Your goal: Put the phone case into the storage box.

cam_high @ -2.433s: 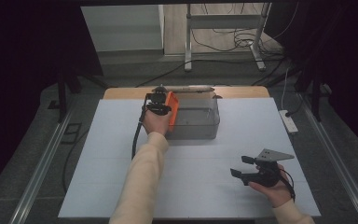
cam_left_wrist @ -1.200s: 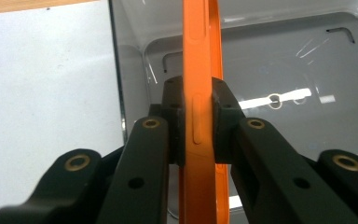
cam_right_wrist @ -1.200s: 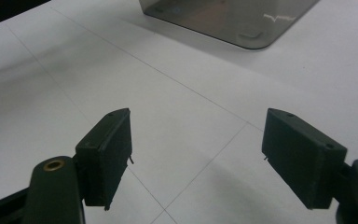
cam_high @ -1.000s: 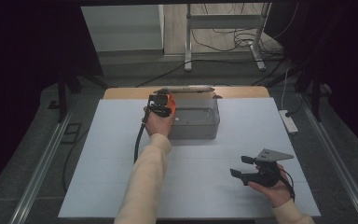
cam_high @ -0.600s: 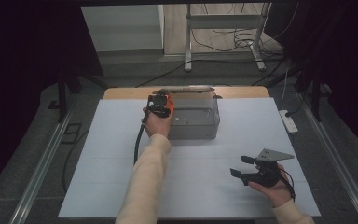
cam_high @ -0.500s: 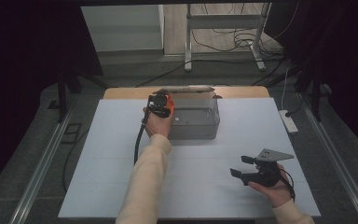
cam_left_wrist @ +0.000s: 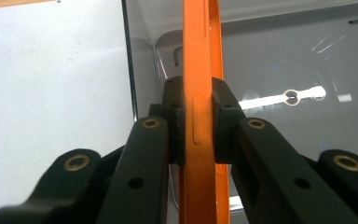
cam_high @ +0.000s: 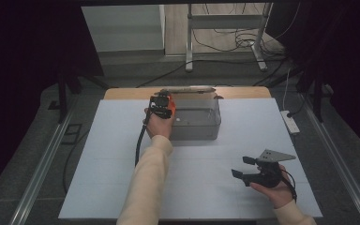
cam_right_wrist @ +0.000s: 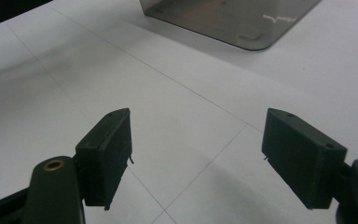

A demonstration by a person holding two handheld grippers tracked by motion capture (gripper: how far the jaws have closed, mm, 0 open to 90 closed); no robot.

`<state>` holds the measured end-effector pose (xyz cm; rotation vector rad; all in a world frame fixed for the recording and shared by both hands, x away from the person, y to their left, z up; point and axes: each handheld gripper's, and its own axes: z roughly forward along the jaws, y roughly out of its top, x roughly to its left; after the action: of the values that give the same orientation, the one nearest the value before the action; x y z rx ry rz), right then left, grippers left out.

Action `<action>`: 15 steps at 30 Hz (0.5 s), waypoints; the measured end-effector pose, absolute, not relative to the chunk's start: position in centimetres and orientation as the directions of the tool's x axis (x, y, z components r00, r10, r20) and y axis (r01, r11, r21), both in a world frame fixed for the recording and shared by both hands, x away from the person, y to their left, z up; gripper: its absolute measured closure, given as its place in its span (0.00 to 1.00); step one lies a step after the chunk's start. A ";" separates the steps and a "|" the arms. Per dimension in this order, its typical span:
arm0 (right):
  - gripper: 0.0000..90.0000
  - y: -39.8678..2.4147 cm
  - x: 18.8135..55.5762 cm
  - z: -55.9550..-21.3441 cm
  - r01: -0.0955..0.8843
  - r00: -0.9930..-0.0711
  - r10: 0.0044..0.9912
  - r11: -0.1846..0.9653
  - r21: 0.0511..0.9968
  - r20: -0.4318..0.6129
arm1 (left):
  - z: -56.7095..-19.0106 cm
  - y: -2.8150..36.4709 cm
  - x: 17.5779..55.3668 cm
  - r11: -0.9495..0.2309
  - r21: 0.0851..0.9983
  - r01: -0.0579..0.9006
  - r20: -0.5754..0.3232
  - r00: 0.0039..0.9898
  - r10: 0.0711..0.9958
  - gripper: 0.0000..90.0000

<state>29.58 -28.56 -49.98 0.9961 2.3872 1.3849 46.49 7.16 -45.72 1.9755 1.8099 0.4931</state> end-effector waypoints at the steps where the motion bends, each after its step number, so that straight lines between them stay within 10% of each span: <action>1: 0.27 -28.6 29.6 -50.0 0.449 -0.751 0.644 0.331 0.830 0.149 | -45.7 7.1 46.5 -0.073 0.524 0.848 -0.012 0.093 0.996 0.88; 15: 0.27 -28.5 29.5 -50.0 0.447 -0.752 0.642 0.332 0.831 0.149 | -45.7 7.1 46.6 -0.068 0.514 0.855 -0.014 0.087 0.996 0.88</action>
<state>29.55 -28.54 -49.96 0.9925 2.3882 1.3871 46.63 7.12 -45.70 1.9820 1.8233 0.4896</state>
